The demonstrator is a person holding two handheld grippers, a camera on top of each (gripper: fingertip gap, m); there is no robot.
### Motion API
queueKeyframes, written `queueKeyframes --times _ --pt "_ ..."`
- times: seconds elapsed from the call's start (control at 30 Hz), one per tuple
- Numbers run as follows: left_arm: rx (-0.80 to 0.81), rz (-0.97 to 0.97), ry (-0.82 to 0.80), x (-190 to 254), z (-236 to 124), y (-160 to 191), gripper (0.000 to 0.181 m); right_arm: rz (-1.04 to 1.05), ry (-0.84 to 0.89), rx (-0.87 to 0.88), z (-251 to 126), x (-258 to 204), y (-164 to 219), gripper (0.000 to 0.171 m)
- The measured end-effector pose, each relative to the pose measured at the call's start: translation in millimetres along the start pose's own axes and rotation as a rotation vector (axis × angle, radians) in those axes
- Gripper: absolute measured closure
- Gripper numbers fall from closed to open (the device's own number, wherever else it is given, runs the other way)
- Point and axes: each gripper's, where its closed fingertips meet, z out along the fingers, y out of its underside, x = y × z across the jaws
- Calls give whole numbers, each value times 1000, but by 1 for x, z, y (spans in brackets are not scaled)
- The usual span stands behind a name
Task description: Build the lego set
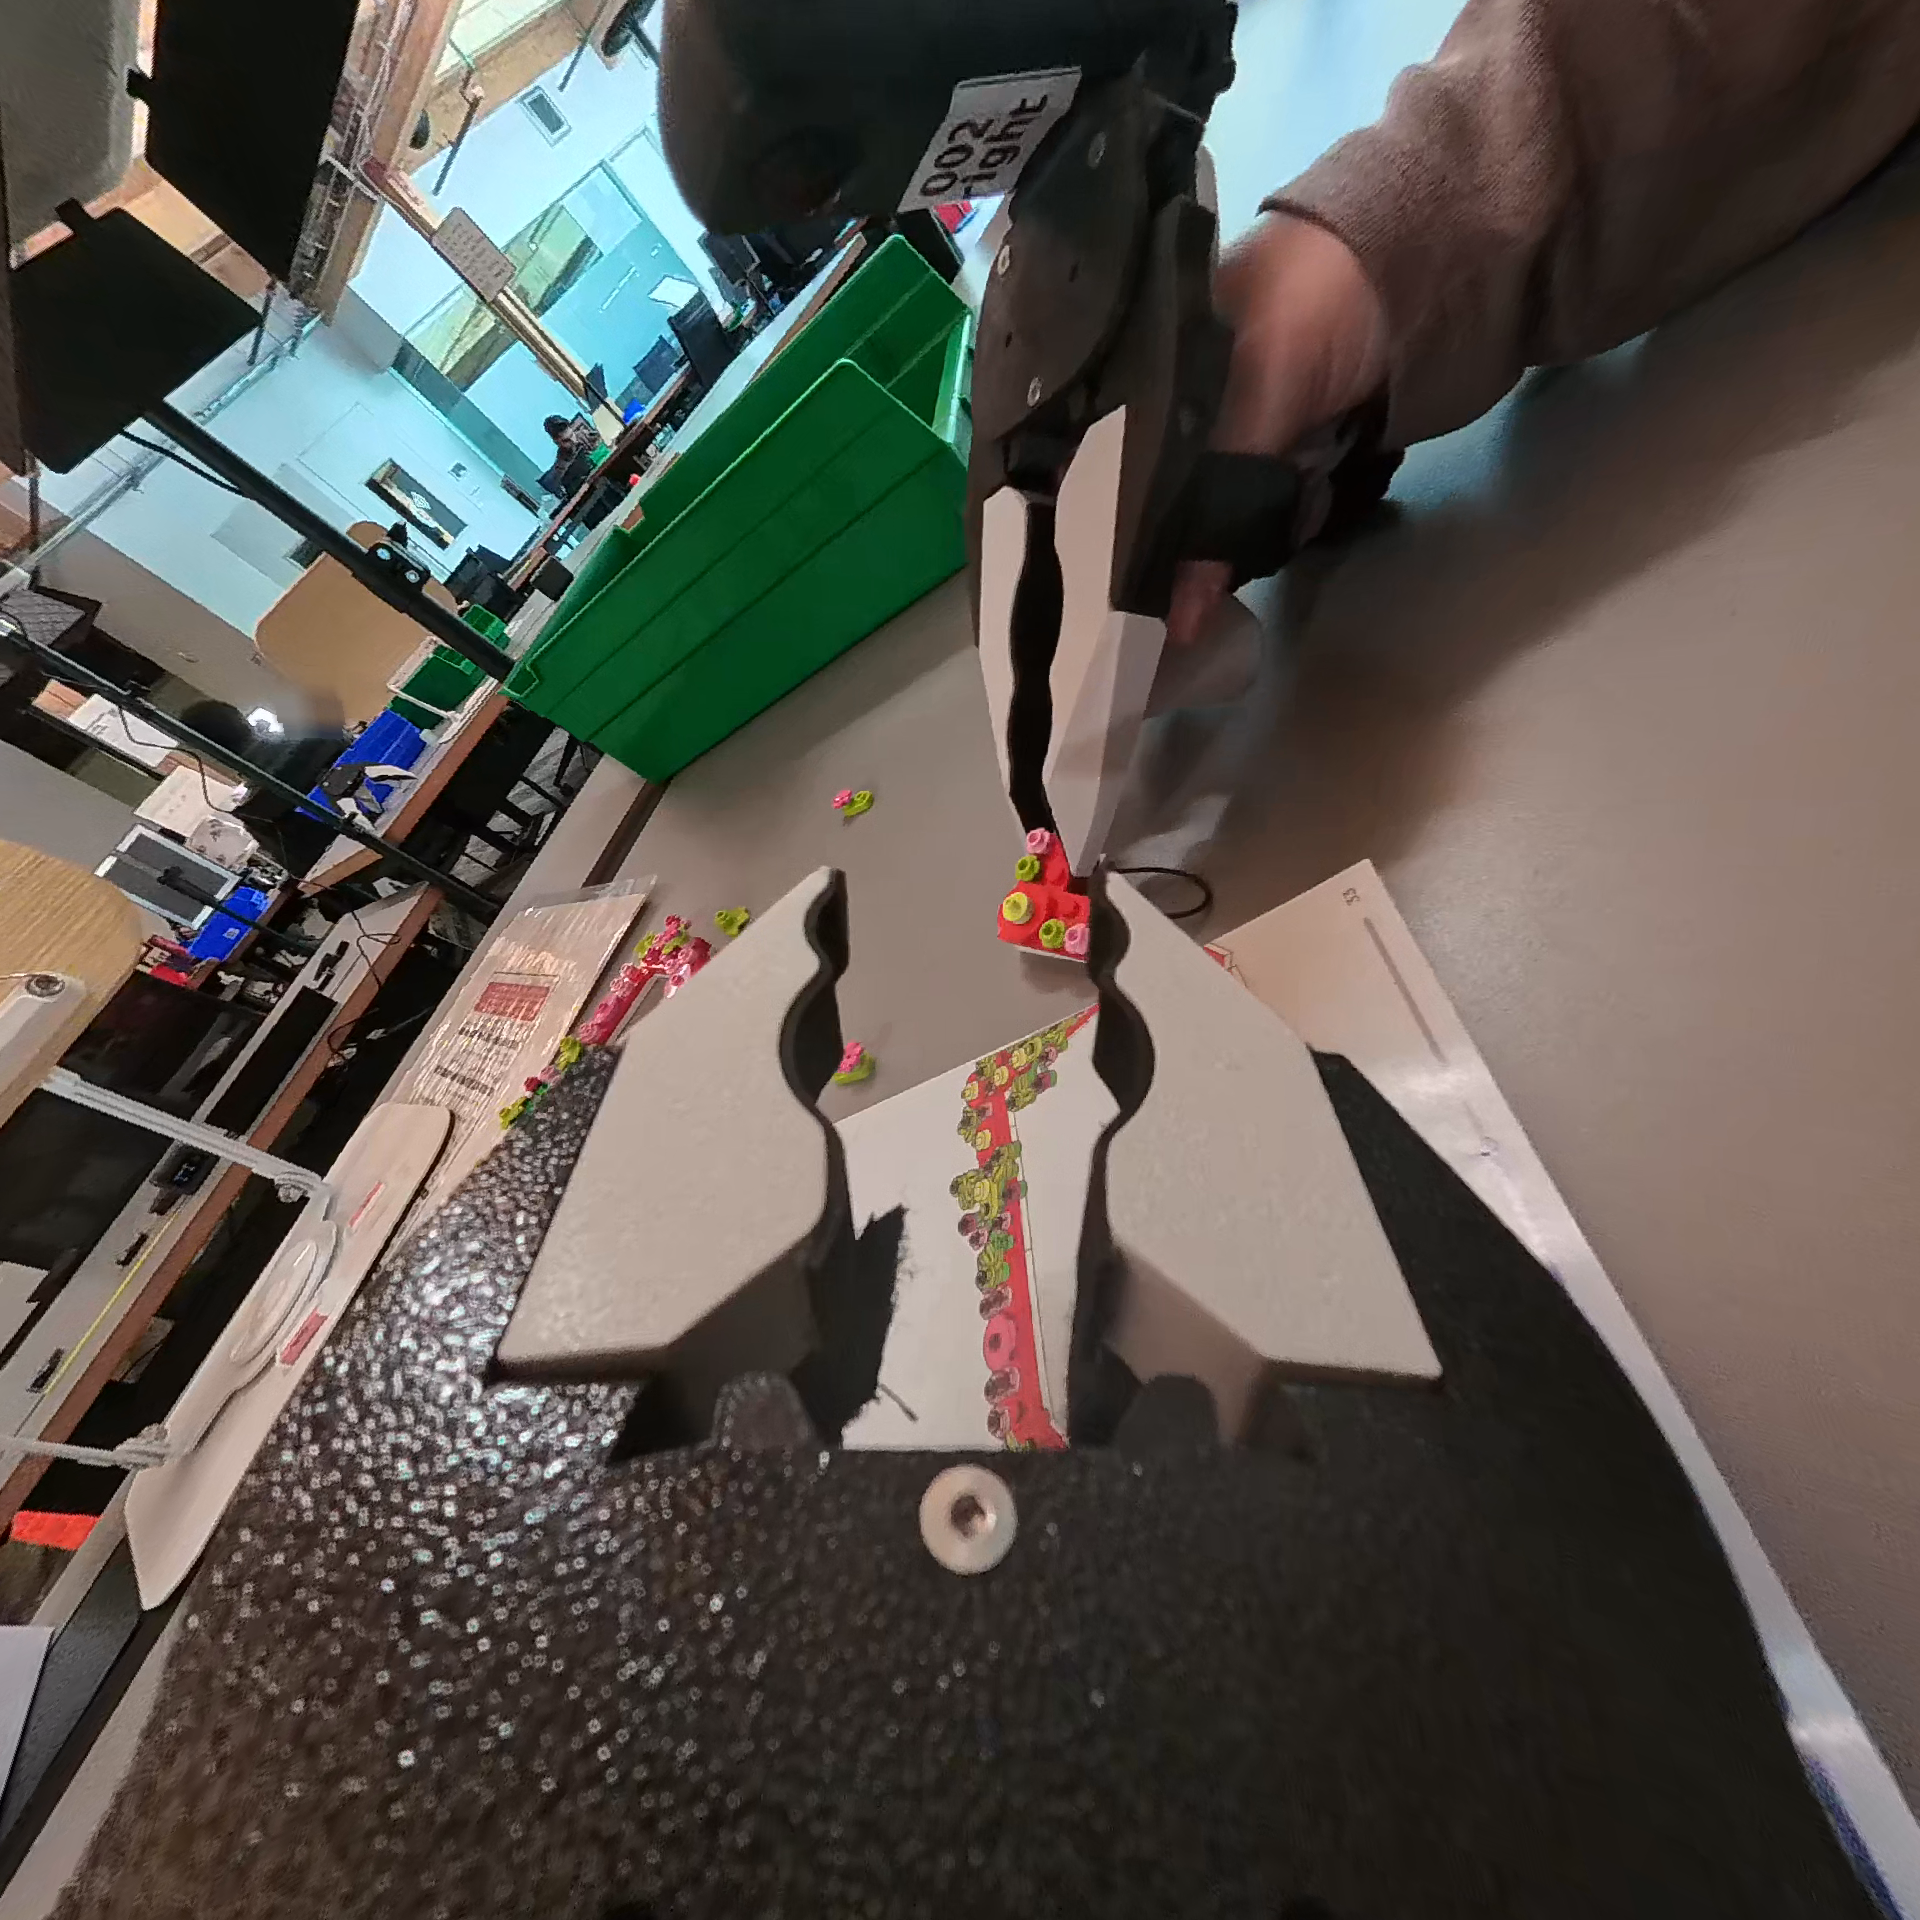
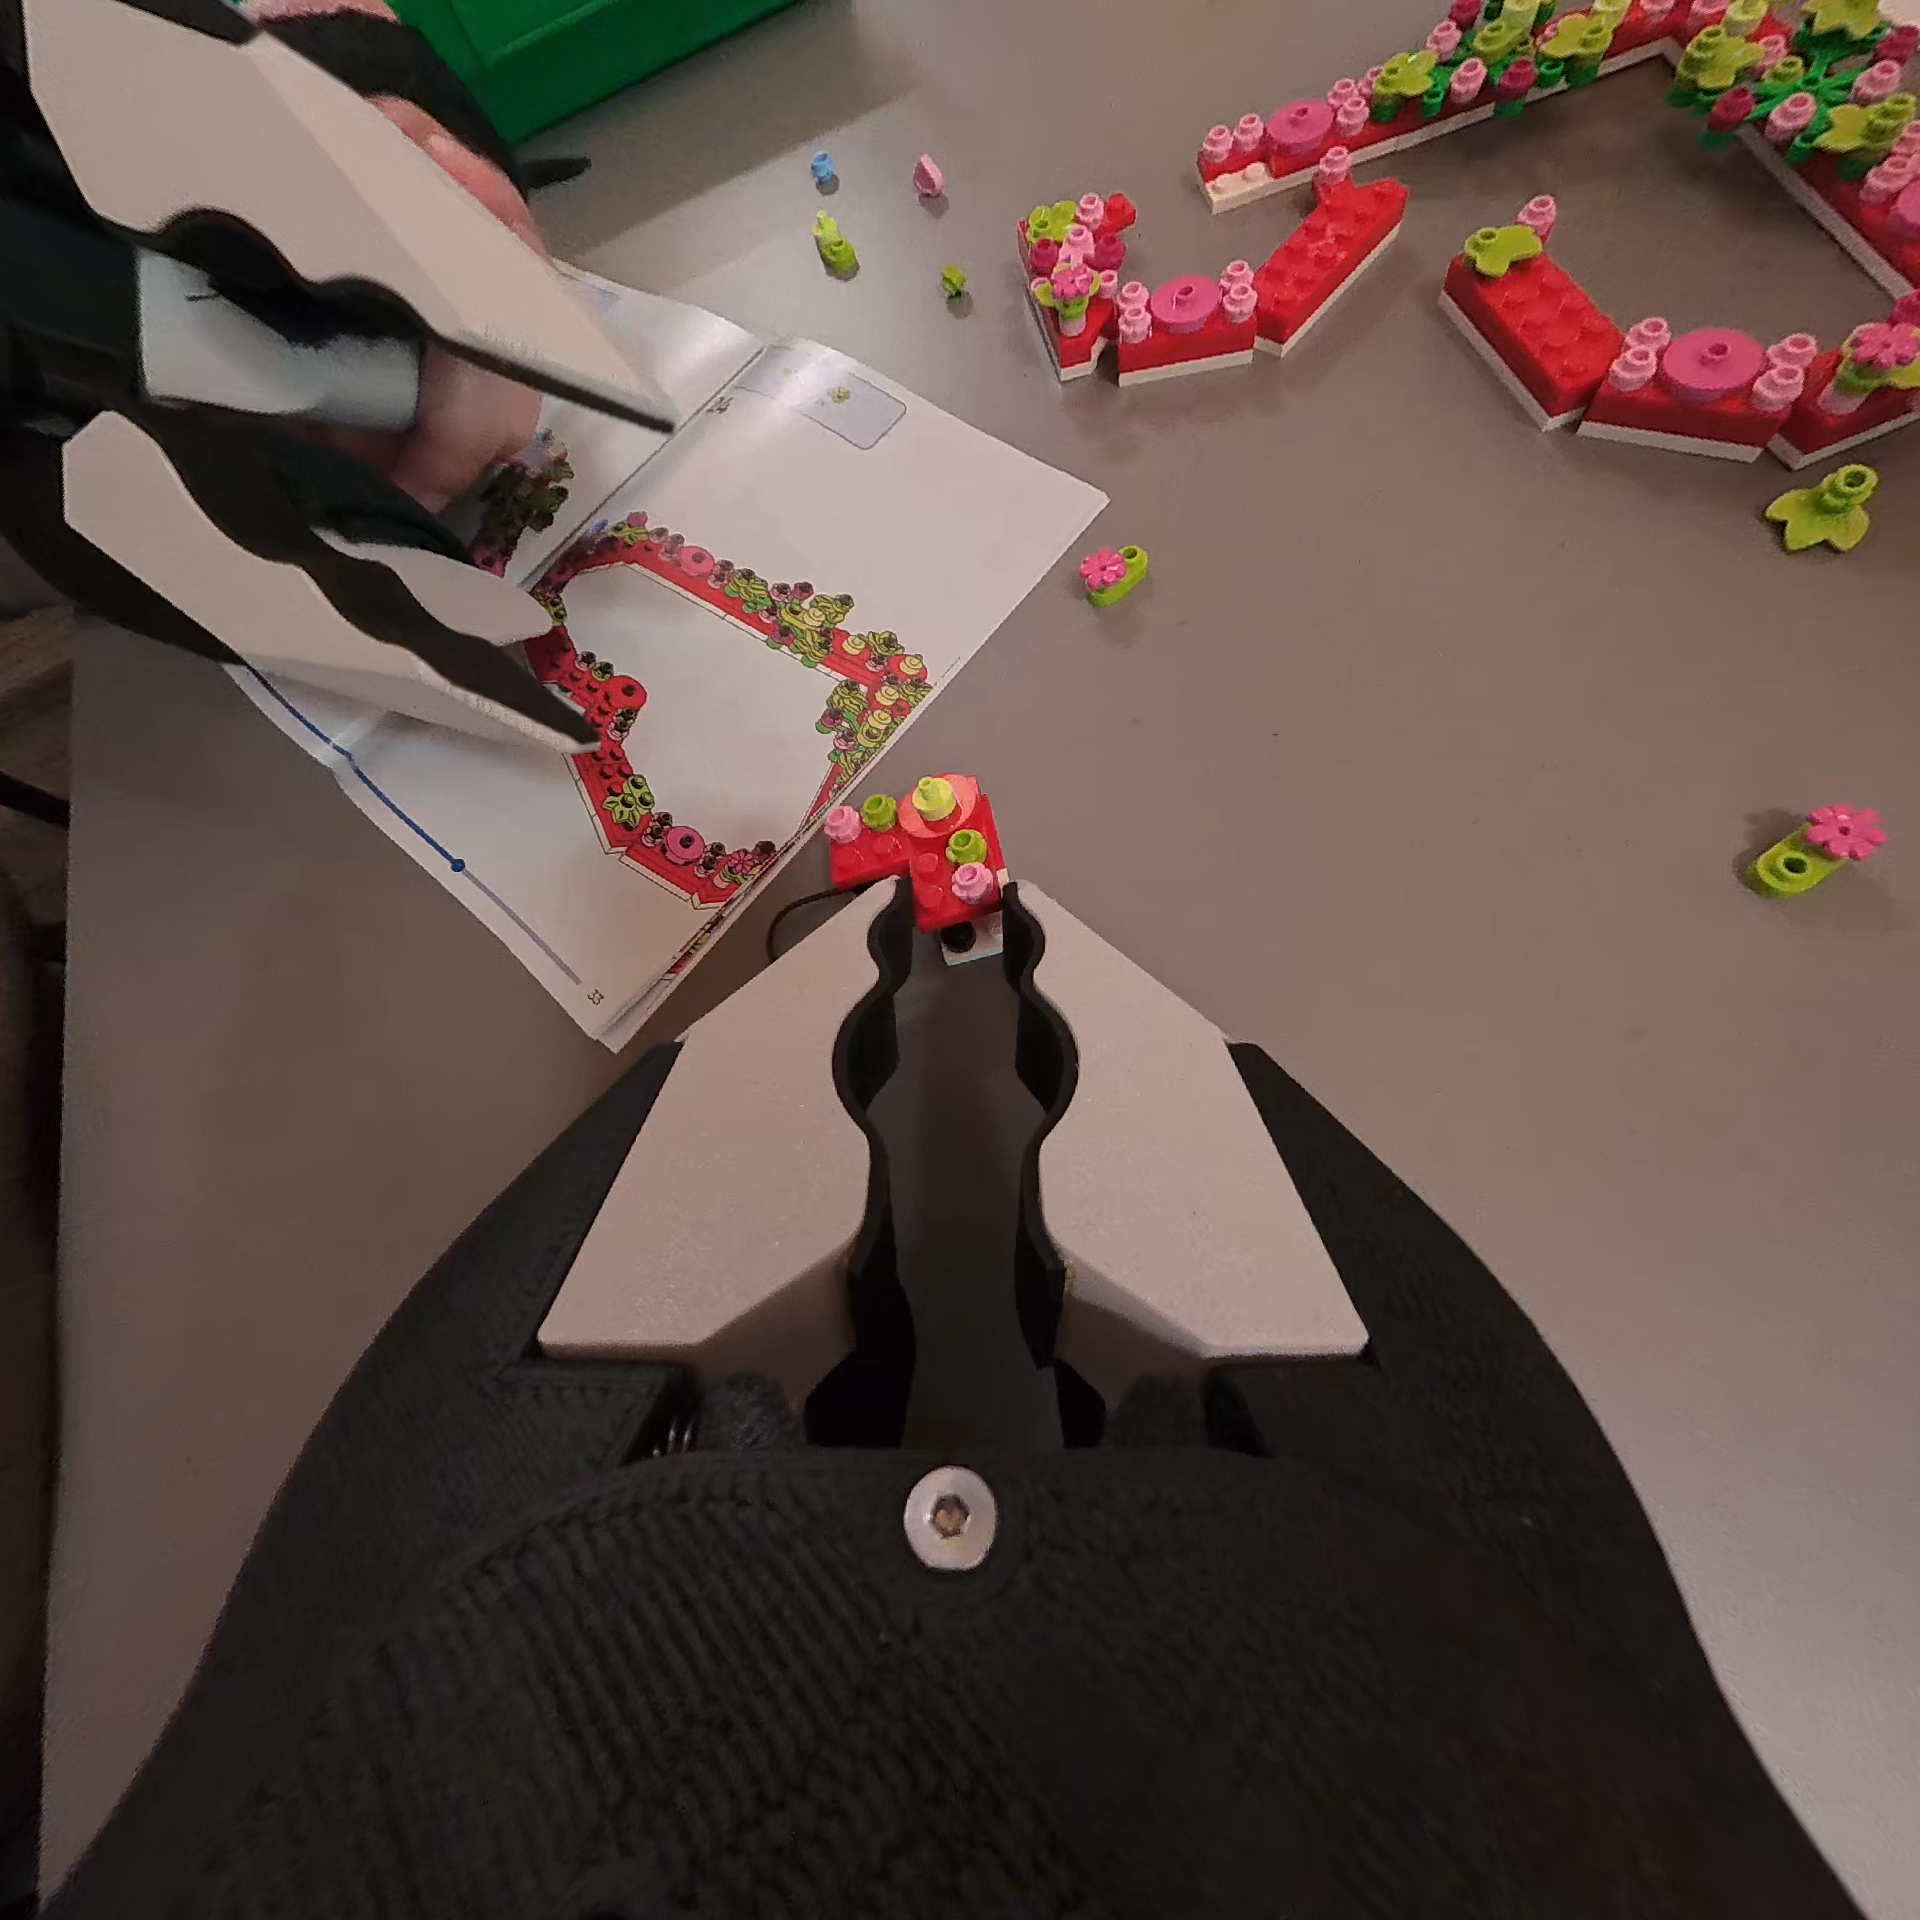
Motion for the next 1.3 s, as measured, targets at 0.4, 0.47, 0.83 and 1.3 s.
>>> queueKeyframes --times 0.4,0.47,0.83,1.3 --pt "-21 52 26 8 1 1 135 -34 41 -25 0 3 3 148" --pt "-20 52 25 7 1 1 135 -37 41 -25 -1 4 3 147" --pt "-46 97 35 12 2 2 135 -130 77 -69 3 5 6 143" --pt "-87 99 57 11 3 16 128 -113 22 -50 4 9 0 156"
